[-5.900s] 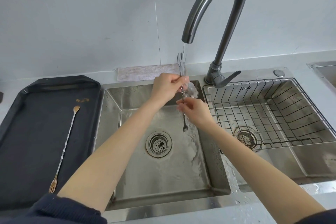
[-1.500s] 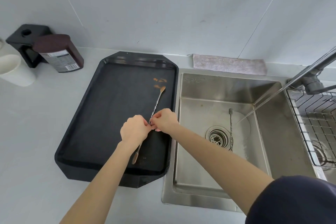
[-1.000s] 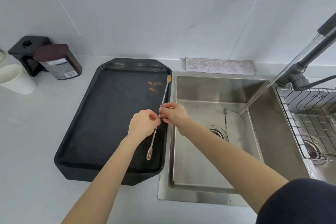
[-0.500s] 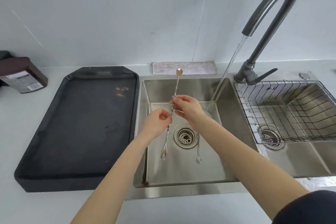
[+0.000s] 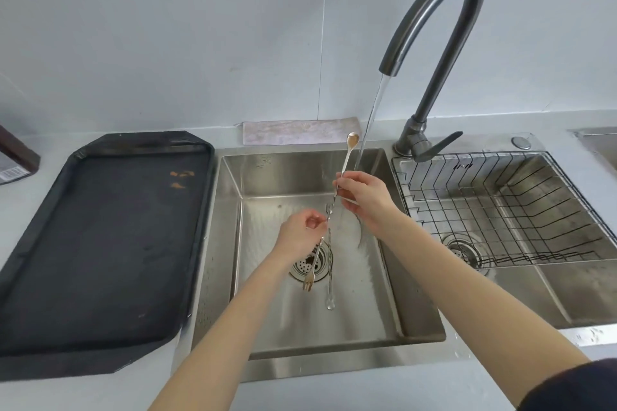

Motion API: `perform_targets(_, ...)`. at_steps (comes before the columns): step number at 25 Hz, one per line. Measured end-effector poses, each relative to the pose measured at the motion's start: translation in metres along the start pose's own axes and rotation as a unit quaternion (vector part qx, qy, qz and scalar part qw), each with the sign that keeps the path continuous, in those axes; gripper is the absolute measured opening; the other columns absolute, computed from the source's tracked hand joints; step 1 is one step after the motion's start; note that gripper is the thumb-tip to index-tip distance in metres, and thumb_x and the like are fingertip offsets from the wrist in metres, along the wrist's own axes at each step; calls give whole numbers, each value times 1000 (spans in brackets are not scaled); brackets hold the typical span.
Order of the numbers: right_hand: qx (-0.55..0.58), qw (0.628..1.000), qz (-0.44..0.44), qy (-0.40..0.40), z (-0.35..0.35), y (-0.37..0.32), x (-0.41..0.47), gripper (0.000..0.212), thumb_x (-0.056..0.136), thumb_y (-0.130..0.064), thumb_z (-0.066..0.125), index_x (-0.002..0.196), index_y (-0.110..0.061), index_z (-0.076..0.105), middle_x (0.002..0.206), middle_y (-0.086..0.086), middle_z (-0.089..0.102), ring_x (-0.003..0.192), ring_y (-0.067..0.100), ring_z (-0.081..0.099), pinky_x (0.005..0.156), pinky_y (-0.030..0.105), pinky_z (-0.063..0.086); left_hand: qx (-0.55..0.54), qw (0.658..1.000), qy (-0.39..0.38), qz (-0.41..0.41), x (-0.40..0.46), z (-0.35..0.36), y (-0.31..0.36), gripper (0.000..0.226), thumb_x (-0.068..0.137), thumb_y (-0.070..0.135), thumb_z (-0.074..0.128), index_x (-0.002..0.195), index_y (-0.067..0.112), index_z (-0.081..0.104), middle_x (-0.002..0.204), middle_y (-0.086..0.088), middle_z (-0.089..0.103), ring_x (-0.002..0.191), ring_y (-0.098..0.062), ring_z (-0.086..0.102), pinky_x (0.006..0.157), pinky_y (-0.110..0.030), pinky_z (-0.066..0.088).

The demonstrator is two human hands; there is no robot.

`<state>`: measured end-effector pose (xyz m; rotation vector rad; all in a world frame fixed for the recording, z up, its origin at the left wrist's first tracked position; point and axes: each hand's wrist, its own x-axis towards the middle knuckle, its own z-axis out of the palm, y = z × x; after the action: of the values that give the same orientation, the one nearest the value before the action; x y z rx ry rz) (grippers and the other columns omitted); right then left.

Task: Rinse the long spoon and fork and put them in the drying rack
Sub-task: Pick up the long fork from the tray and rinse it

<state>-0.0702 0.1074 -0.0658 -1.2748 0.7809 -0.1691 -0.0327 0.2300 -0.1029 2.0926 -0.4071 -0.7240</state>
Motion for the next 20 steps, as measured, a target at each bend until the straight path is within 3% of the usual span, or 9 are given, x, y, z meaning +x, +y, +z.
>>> perform_targets(6,-2,1000,-13,3,-23,-6,17,21,84,-1,56,75,-20,59,77,-1,60,71,10,54,65,20,43,22,1000,-8,-2,14,19,11,21,86,16,57,103,5,63,112,-11,67,105,-23,59,93,-27,40)
perform_targets(11,13,1000,-23,8,-34,-14,26,17,89,-7,53,79,-19,61,77,-1,63,68,8,56,62,17,43,38,999,-26,-14,18,30,7,19,88,17,55,102,6,63,112,-10,67,93,-11,52,84,-20,35)
perform_targets(15,9,999,-35,6,-39,-28,36,17,90,-7,52,77,-16,60,75,1,63,66,10,55,62,19,41,54,998,-35,-20,17,33,8,21,89,18,53,103,6,62,115,-7,65,97,-14,53,83,-19,33)
perform_targets(17,14,999,-41,12,-38,-33,40,15,90,-6,52,80,-16,58,76,1,63,67,9,57,61,18,43,51,998,-34,-17,17,34,10,21,89,20,53,103,7,61,113,-6,64,101,-15,54,83,-19,32)
perform_targets(20,6,998,-60,31,-32,-37,40,9,89,-6,54,90,-14,57,75,-2,63,66,8,58,56,13,47,43,999,-13,-8,18,34,14,15,86,27,58,93,13,60,98,-2,62,91,-12,52,75,-18,35)
